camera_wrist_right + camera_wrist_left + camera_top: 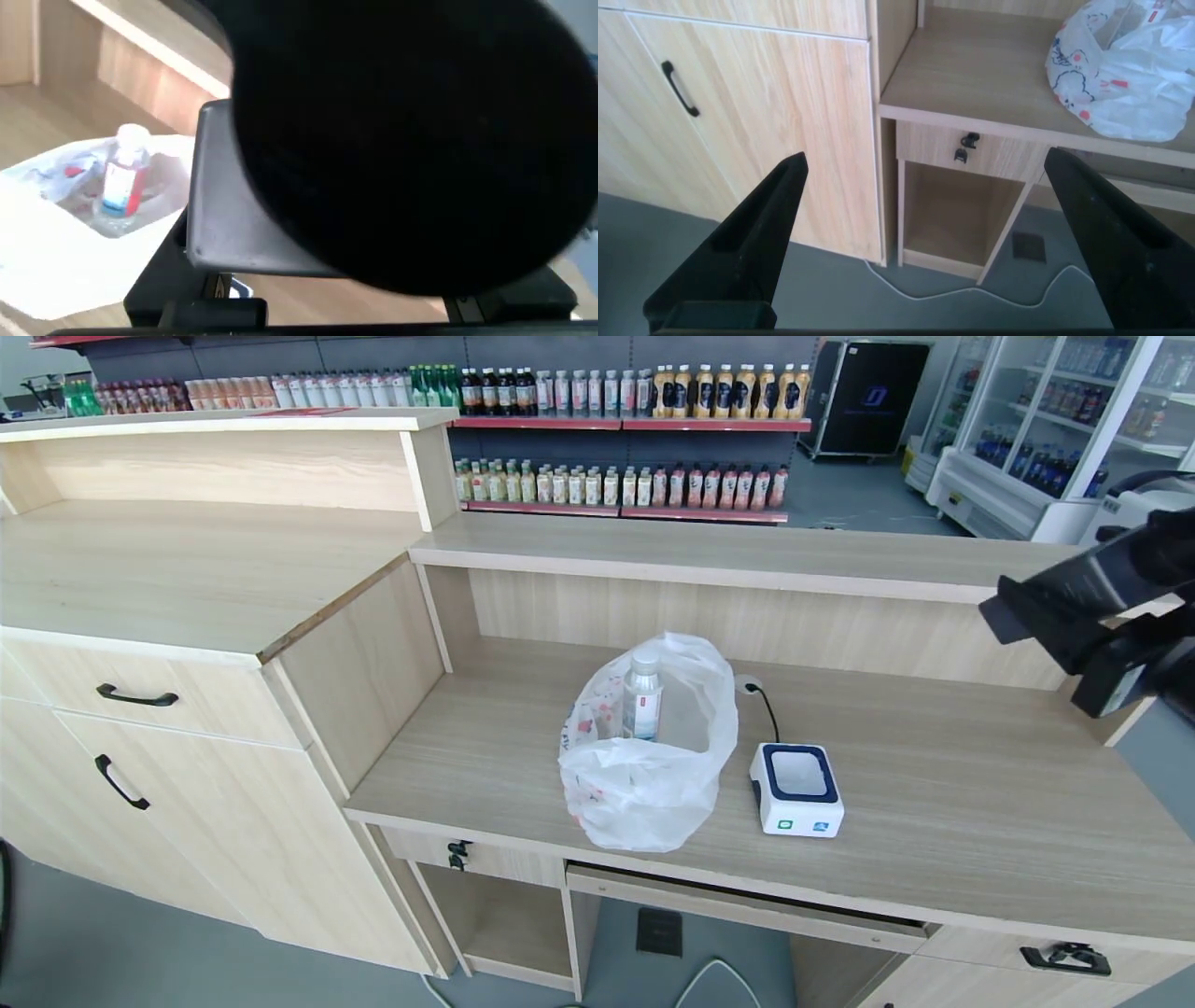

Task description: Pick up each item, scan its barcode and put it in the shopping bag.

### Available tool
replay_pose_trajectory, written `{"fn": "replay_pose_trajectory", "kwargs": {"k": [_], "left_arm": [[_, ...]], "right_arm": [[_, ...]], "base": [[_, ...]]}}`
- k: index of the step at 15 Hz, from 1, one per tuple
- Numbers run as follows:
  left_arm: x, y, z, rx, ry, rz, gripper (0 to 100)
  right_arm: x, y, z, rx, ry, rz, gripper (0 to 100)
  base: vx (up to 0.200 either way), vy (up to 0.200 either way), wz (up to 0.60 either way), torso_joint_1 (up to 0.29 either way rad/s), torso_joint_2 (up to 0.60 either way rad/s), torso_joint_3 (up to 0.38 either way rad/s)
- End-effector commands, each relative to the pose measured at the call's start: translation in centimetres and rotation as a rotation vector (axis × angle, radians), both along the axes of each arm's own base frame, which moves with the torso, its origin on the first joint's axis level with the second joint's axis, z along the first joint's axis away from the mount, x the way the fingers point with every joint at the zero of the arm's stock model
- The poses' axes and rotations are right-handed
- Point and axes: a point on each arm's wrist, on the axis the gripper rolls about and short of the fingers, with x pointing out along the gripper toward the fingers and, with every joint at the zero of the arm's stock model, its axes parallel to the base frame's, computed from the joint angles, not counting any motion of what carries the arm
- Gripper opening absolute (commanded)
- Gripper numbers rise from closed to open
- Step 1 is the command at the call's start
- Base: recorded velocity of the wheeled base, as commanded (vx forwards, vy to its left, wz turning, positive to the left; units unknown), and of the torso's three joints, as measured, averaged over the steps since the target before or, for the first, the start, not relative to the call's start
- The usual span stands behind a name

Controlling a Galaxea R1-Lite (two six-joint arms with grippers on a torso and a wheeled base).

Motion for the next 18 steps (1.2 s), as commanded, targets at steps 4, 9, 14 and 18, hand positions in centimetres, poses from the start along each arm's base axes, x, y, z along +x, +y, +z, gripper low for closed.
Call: {"fn": "replay_pose_trajectory", "kwargs": {"k": [4,9,14,18], "left_arm": [[0.0,0.0,0.0,0.0,0.0,-0.001,100],[0.0,0.0,0.0,0.0,0.0,0.001,100],[0.0,0.0,0.0,0.0,0.0,0.001,100],[0.0,0.0,0.0,0.0,0.0,0.001,100]], "right_arm": [[0.6,-9.2,-0.9,0.223,0.077,-0.465,0],[-0.9,-12.1,-3.2,0.305,0.181,-0.643,0],[-2.1,-12.1,-3.3,0.312,0.171,-0.67,0],[-2.6,-11.7,-3.2,0.356,0.247,-0.663,0]], "base": [[0.0,0.0,0.0,0.0,0.0,0.0],[0.0,0.0,0.0,0.0,0.0,0.0],[0.0,0.0,0.0,0.0,0.0,0.0],[0.0,0.0,0.6,0.0,0.0,0.004]]}}
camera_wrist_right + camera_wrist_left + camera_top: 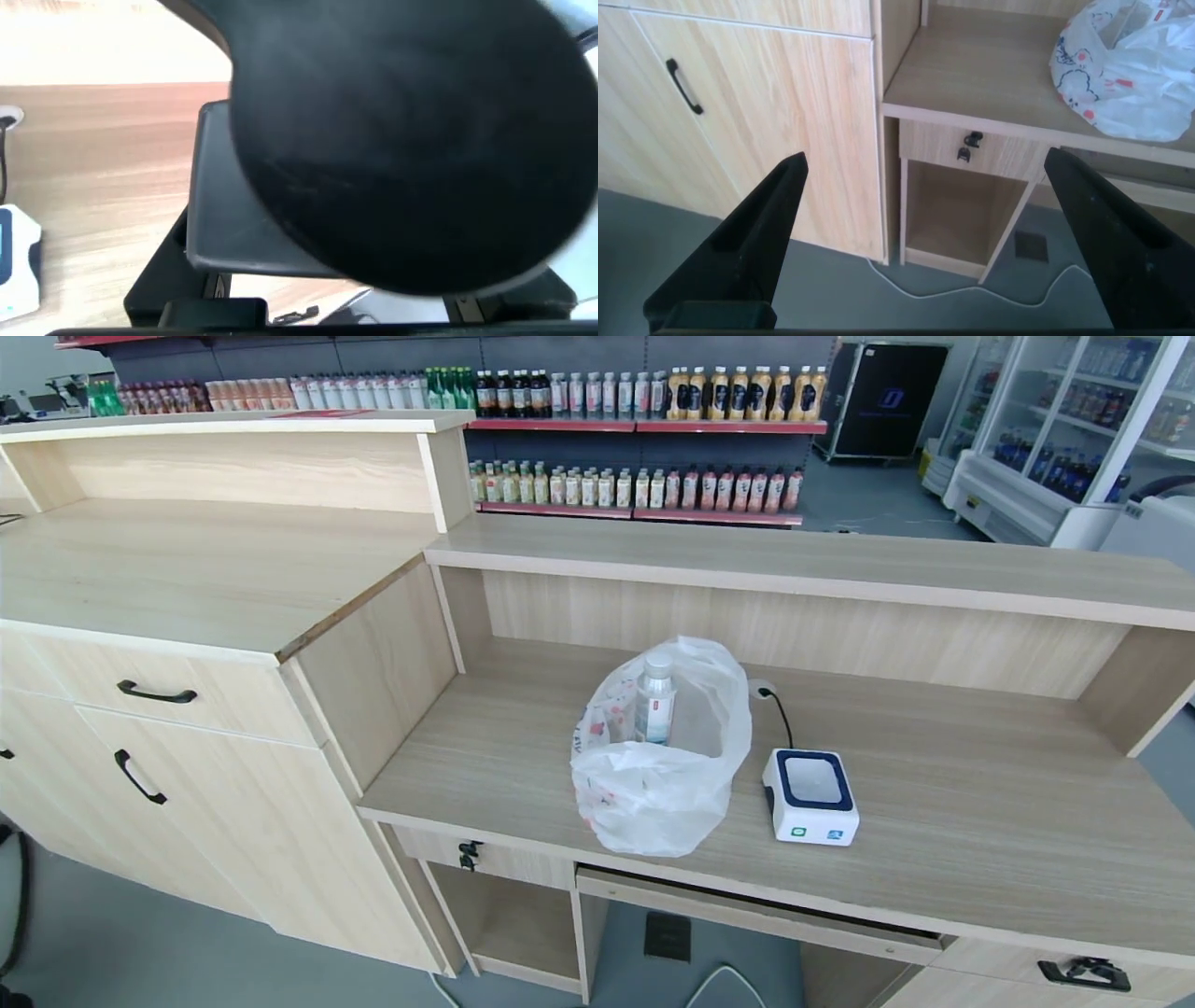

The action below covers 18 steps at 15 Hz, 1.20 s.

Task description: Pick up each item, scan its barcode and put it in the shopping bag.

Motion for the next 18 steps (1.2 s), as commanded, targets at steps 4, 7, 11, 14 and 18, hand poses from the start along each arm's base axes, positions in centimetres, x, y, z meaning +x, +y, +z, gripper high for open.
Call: {"fn": "replay_pose_trajectory", "kwargs": {"k": [4,7,11,14,18], "left_arm": [[0.0,0.0,0.0,0.0,0.0,-0.001,100],[0.0,0.0,0.0,0.0,0.0,0.001,100],[0.0,0.0,0.0,0.0,0.0,0.001,100],[0.0,0.0,0.0,0.0,0.0,0.002,100],[0.0,0.0,0.0,0.0,0.0,0.001,100]], "right_arm": [[0.0,0.2,1.4,0.07,-0.003,0.009,0],[0.4,0.0,1.7,0.146,0.01,0.002,0],[0.9,-0.2,1.0,0.259,0.004,0.002,0],[1.8,-0.8,0.2,0.416,-0.026,0.014,0],[1.7,-2.1,-1.5,0.604,0.009,-0.061,0]], "base": [[0.0,0.0,0.6,0.008,0.0,0.001],[0.0,0.0,0.6,0.004,0.0,0.001],[0.0,0.0,0.45,0.001,0.0,0.002],[0.0,0.0,0.0,0.0,0.0,0.0],[0.0,0.0,0.0,0.0,0.0,0.0]]}}
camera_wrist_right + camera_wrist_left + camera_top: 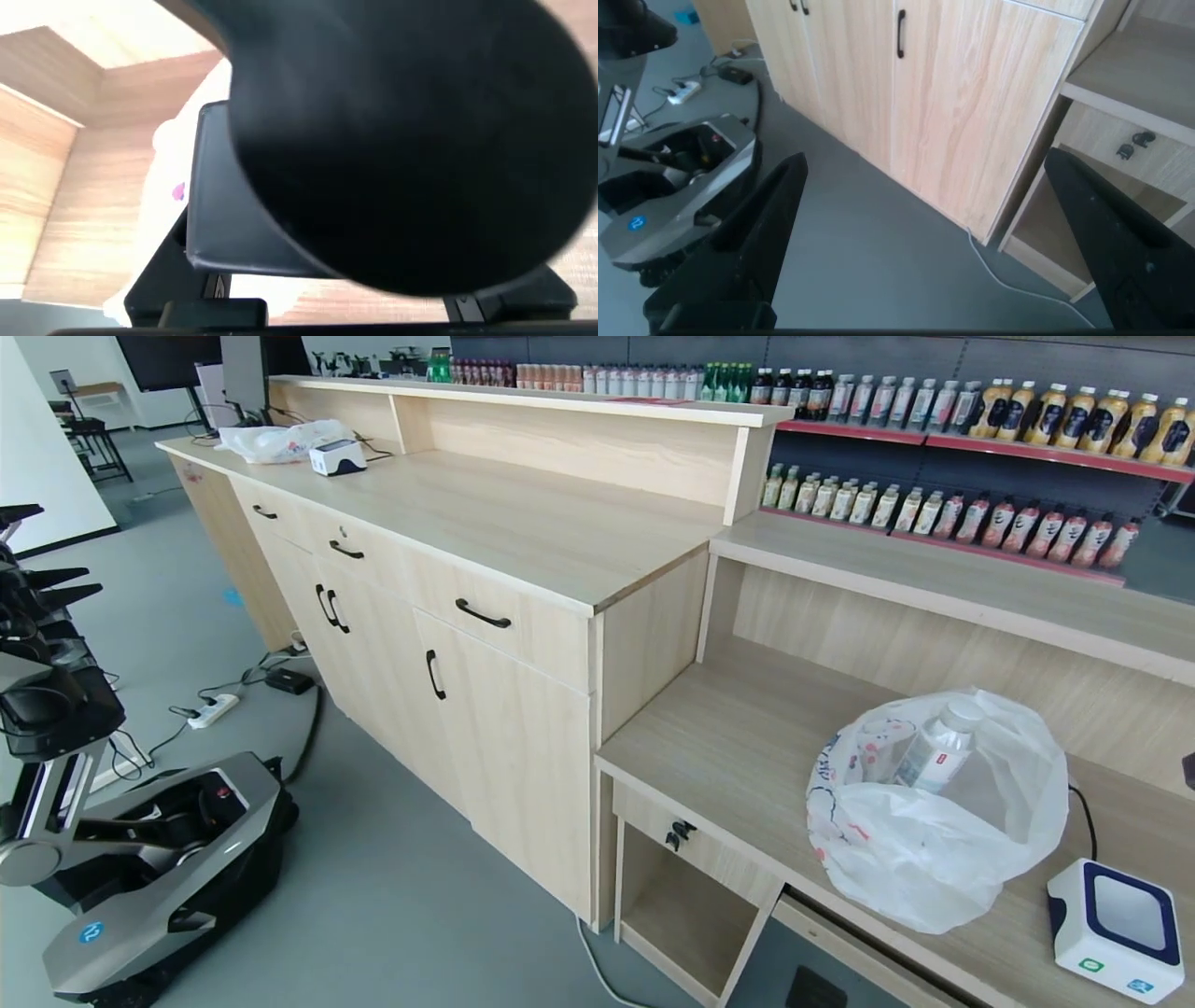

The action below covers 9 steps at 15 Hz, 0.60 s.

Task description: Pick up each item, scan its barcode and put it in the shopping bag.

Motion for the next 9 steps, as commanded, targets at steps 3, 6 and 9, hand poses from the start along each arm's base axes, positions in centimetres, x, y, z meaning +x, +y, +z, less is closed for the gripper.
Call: {"fn": "replay_pose_trajectory", "kwargs": {"k": [3,6,9], "left_arm": [[0.0,0.0,0.0,-0.001,0.0,0.001,100],[0.0,0.0,0.0,-0.001,0.0,0.002,100],[0.0,0.0,0.0,-0.001,0.0,0.001,100]], "right_arm": [[0.9,-1.0,-1.2,0.136,0.002,-0.065,0],[2.0,-2.3,-3.3,0.285,0.05,-0.146,0],[2.6,-2.8,-5.8,0.467,0.131,-0.229,0]], "base": [[0.0,0.0,0.0,0.0,0.0,0.0],[0.0,0.0,0.0,0.0,0.0,0.0],[0.0,0.0,0.0,0.0,0.0,0.0]]}}
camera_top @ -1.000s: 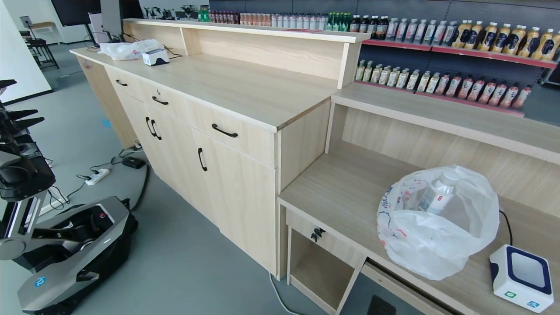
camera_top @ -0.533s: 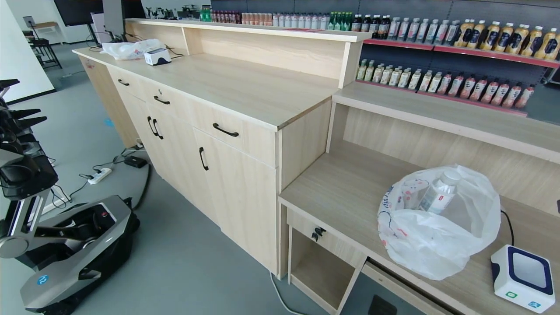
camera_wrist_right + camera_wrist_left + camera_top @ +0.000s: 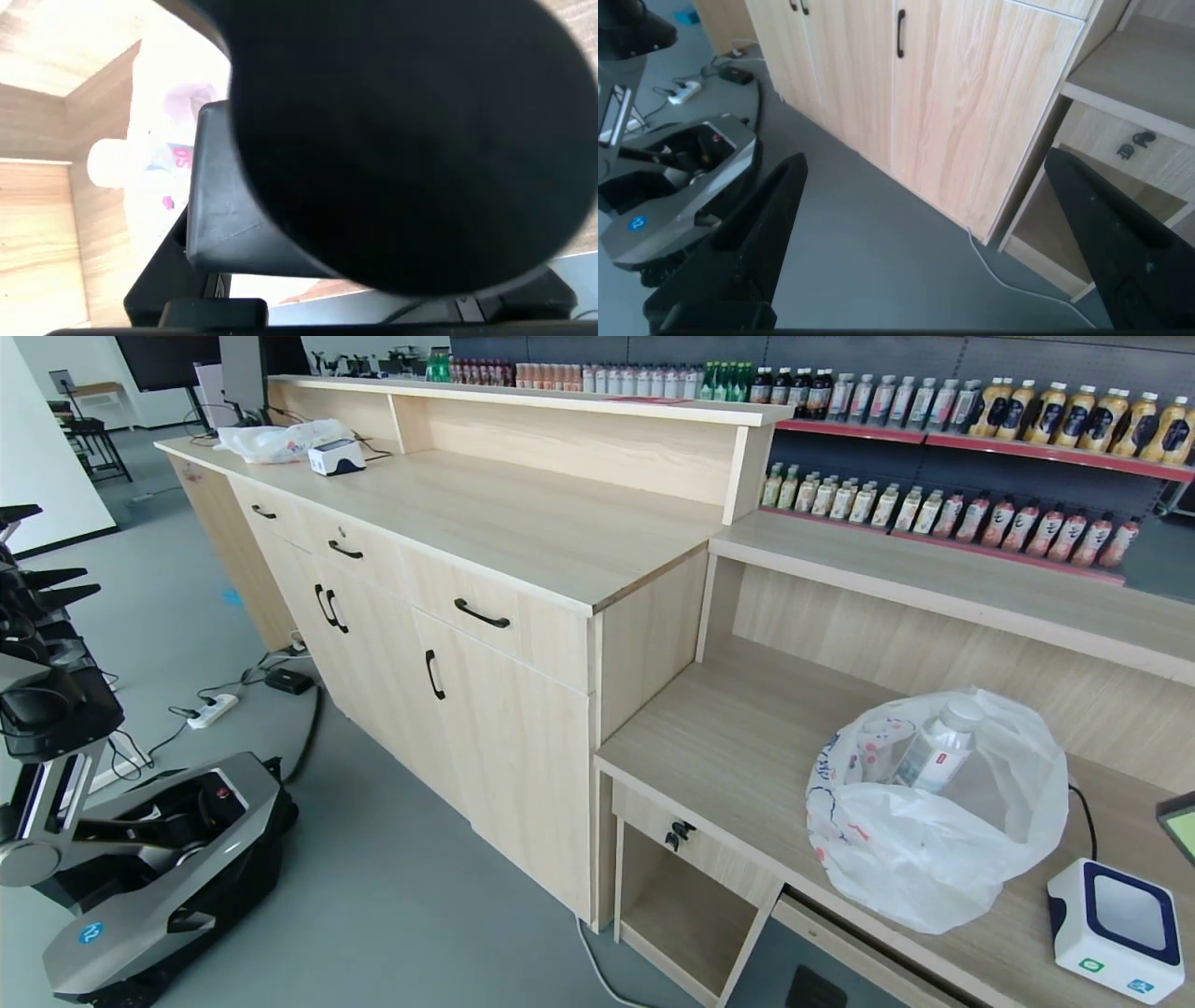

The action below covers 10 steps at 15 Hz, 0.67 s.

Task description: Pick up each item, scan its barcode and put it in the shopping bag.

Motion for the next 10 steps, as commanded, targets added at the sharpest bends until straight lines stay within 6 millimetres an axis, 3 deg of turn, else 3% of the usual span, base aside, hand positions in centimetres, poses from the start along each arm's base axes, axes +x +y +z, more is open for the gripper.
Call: {"fn": "replay_pose_trajectory", "kwargs": {"k": [1,6,10], "left_arm": [[0.0,0.0,0.0,0.0,0.0,0.001,100],[0.0,0.0,0.0,0.0,0.0,0.001,100],[0.0,0.0,0.0,0.0,0.0,0.002,100]], "right_arm": [[1.1,-0.7,-2.5,0.138,0.076,-0.056,0],[2.5,-1.9,-4.7,0.229,0.122,-0.111,0],[3.5,-2.5,-5.3,0.26,0.13,-0.113,0]], "base": [[0.0,0.0,0.0,0.0,0.0,0.0],[0.0,0.0,0.0,0.0,0.0,0.0],[0.0,0.0,0.0,0.0,0.0,0.0]]}}
